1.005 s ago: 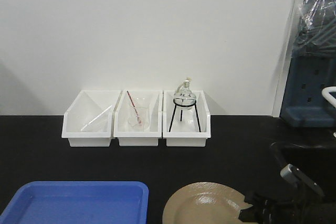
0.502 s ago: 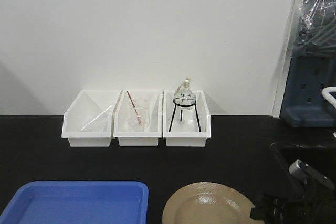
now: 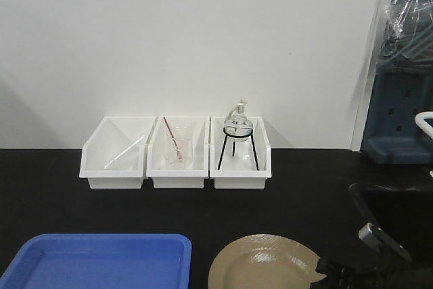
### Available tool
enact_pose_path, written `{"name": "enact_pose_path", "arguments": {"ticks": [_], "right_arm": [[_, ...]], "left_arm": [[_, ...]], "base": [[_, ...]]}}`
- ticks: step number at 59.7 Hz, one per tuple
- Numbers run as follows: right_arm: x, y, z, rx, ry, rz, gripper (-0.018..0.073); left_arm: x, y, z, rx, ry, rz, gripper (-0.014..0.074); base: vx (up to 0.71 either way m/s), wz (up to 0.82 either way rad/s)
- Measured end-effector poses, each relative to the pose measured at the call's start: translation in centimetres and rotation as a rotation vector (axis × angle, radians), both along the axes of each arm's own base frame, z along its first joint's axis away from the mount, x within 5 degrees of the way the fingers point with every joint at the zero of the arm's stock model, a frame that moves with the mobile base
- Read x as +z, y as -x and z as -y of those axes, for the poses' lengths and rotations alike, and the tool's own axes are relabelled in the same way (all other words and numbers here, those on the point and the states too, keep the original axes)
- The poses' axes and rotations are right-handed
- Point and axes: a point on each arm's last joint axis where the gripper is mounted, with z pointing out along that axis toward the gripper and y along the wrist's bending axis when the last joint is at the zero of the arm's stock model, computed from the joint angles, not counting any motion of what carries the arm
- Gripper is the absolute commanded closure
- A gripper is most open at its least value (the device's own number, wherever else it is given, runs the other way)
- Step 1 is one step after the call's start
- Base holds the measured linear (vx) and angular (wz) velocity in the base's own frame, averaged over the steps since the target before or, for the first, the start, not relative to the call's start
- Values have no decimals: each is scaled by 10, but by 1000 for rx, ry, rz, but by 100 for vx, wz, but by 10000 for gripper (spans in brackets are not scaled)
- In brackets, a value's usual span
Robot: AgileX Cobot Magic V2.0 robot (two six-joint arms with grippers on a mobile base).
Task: Place disk in tray to left cabinet
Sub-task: 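Reach the right gripper to the beige plate's rim and grasp it, then lift the beige plate with the right gripper and lower it onto the blue tray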
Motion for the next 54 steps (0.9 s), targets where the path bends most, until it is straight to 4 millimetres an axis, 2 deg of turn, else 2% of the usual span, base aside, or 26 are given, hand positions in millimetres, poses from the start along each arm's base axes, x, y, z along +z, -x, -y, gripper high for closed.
{"name": "enact_pose_path", "arguments": {"ticks": [20, 31, 47, 54], "right_arm": [[3, -2, -3, -11, -46, 20, 452], [17, -3, -6, -32, -114, 53, 571], [62, -21, -7, 0, -123, 221, 564], [90, -34, -19, 46, -193, 299, 564]], "left_arm": [[0, 0, 0, 1, 0, 3, 205], [0, 0, 0, 1, 0, 3, 205], [0, 0, 0, 1, 0, 4, 205], [0, 0, 0, 1, 0, 5, 205]], "base": [[0, 0], [0, 0], [0, 0], [0, 0]]}}
